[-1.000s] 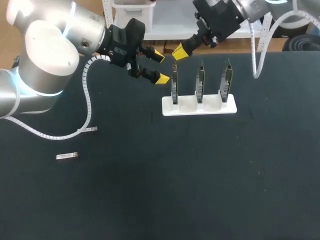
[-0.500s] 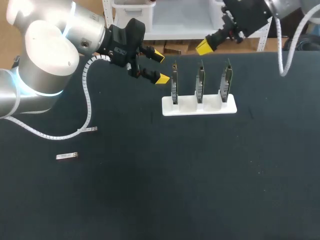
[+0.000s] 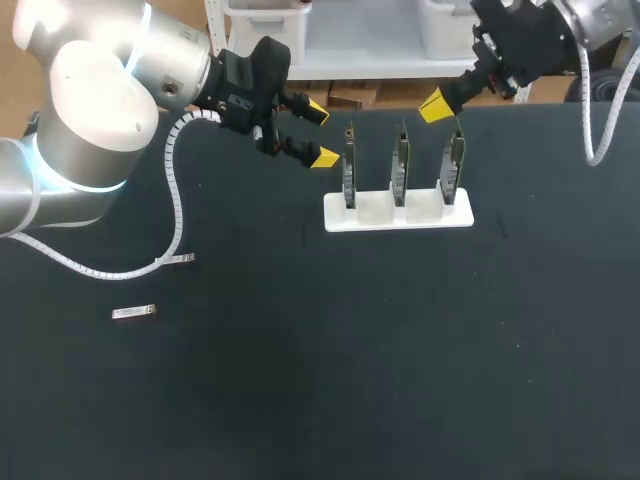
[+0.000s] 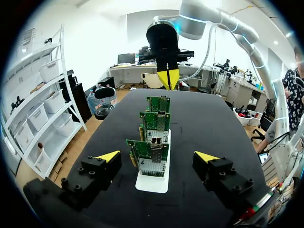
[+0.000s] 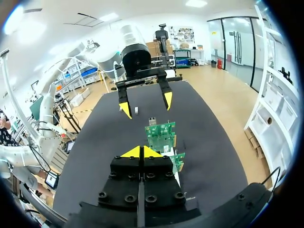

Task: Pick up the optical module with the left hand, and insert it into the network port with the right hand.

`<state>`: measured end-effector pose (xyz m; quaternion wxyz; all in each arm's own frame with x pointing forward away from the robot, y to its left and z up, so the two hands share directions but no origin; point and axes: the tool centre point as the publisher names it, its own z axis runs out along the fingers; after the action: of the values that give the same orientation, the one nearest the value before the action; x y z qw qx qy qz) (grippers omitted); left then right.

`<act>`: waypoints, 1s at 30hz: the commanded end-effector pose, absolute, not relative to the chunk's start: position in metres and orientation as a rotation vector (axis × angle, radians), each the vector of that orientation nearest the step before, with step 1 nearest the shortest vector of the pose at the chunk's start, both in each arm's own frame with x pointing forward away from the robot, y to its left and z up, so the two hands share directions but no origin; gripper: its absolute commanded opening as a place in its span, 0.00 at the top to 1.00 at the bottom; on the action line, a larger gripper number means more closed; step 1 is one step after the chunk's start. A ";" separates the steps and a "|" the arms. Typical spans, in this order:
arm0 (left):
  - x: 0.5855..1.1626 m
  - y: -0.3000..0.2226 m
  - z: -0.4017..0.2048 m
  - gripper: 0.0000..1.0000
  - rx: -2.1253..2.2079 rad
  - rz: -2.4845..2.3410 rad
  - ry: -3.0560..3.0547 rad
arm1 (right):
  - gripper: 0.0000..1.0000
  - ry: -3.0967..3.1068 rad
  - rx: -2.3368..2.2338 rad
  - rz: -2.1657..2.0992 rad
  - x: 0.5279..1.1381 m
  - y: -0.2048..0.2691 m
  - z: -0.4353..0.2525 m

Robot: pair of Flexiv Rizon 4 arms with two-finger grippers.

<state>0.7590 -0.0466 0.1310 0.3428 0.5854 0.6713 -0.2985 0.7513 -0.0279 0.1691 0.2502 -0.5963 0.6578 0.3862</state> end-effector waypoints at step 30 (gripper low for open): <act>0.760 -0.048 0.131 0.00 1.524 -0.774 1.751 | 1.00 1.831 -1.643 1.072 0.756 -0.035 0.154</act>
<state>0.7590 -0.0466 0.1310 0.3428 0.5854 0.6713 -0.2985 0.7580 -0.0349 0.1535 0.2250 -0.5972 0.6636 0.3903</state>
